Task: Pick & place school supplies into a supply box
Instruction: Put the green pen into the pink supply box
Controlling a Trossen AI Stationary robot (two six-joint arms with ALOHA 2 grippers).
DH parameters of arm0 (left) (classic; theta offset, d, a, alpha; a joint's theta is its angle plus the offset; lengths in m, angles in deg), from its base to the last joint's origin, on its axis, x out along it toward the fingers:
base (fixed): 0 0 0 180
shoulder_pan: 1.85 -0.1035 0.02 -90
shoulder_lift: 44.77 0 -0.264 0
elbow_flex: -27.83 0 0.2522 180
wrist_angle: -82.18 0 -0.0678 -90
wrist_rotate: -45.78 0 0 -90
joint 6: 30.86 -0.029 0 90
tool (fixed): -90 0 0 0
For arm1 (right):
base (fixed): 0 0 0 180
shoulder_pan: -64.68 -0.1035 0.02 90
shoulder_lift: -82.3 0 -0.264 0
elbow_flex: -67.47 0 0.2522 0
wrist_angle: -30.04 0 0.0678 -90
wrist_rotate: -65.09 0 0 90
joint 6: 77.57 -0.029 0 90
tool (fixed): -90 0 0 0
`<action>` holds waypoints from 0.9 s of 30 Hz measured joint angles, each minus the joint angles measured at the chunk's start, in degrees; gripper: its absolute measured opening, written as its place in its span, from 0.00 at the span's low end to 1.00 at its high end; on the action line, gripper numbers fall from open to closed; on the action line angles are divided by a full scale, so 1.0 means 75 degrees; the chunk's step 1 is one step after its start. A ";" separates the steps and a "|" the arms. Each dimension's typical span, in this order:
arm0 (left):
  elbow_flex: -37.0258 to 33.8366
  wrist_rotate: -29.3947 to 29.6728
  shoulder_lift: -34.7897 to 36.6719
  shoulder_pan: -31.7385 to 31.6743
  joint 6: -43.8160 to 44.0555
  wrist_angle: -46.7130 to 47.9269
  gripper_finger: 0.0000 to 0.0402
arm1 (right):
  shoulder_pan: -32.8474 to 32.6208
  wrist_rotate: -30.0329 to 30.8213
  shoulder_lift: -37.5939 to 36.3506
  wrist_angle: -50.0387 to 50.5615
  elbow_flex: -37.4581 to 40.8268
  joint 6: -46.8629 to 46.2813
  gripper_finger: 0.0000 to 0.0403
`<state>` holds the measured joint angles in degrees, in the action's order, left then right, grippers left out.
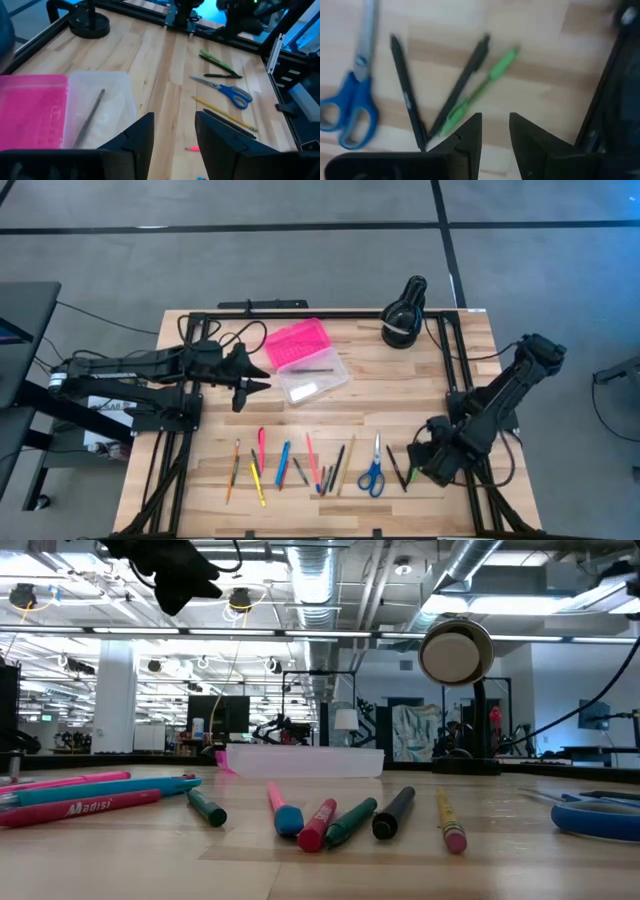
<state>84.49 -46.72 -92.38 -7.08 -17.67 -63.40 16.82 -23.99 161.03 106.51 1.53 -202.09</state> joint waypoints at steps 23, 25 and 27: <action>0.0001 -0.0001 -0.0004 0.0057 0.0264 -0.0174 0.34 | 0.0203 -0.0258 0.2280 -0.1472 -0.0029 -0.0060 0.23; 0.0003 -0.0005 -0.0004 0.0057 0.0318 -0.0174 0.34 | 0.0201 -0.0156 0.2281 -0.1425 -0.0029 -0.0063 0.23; 0.0001 0.0000 -0.0004 0.0057 0.0323 -0.0174 0.34 | 0.0218 -0.0021 0.2287 -0.1357 -0.0026 -0.0063 0.23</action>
<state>84.50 -46.72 -92.41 -6.65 -15.25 -64.70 18.46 -24.15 178.18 96.33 1.33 -202.56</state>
